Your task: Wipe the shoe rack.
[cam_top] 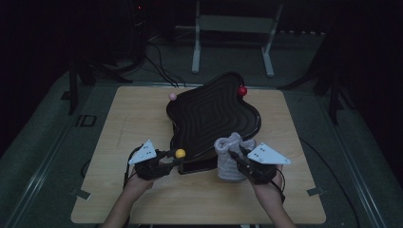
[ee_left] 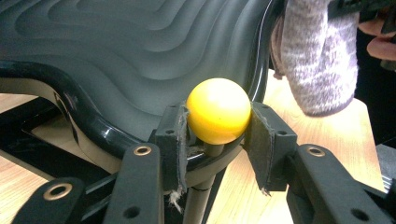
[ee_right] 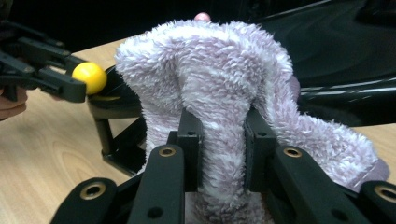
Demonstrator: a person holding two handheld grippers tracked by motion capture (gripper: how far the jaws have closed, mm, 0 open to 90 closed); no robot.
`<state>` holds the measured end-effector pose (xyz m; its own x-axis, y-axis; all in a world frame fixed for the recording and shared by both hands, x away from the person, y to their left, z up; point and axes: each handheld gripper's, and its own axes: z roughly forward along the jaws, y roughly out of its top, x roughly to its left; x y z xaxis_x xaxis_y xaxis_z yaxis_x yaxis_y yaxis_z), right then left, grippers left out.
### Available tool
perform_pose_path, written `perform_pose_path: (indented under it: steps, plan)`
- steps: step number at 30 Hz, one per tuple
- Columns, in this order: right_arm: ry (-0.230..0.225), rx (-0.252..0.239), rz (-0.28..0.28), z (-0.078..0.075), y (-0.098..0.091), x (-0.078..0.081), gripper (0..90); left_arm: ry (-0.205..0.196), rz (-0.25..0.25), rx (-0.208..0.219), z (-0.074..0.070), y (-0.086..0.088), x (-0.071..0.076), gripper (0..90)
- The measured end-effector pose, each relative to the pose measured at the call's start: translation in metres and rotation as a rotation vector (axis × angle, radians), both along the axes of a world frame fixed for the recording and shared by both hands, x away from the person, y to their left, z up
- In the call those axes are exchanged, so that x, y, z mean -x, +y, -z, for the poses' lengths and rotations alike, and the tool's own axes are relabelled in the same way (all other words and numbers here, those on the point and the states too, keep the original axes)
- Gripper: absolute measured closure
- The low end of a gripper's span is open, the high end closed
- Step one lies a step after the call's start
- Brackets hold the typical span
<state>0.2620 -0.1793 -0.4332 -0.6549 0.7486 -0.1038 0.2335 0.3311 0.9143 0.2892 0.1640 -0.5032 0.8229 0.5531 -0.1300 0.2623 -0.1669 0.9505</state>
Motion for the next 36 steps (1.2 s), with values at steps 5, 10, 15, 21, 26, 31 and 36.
perform_pose_path:
  steps: [5,10,15,21,26,31,36]
  plan:
    - [0.034,0.003,-0.031,0.011,0.009,-0.002,73.0,0.002,-0.002,0.003,0.000,0.000,0.000,60.6]
    - [0.052,0.016,-0.056,0.022,0.021,-0.004,72.9,0.003,-0.004,0.003,0.000,-0.001,0.000,60.5]
    - [0.056,0.033,-0.069,0.032,0.031,-0.005,72.8,0.000,-0.005,0.002,0.000,-0.001,0.000,60.5]
    - [0.072,0.063,-0.089,0.042,0.042,-0.003,72.7,0.001,-0.006,-0.002,0.000,-0.001,0.001,60.4]
    - [0.098,0.089,-0.111,0.052,0.052,-0.006,71.8,0.004,-0.003,0.001,0.000,-0.001,0.000,60.5]
    - [0.117,0.086,-0.117,0.055,0.061,-0.008,71.5,0.007,-0.004,0.004,0.000,-0.001,0.000,60.4]
    - [0.130,0.094,-0.141,0.060,0.071,-0.006,71.5,0.007,-0.003,0.006,0.001,-0.001,0.001,60.5]
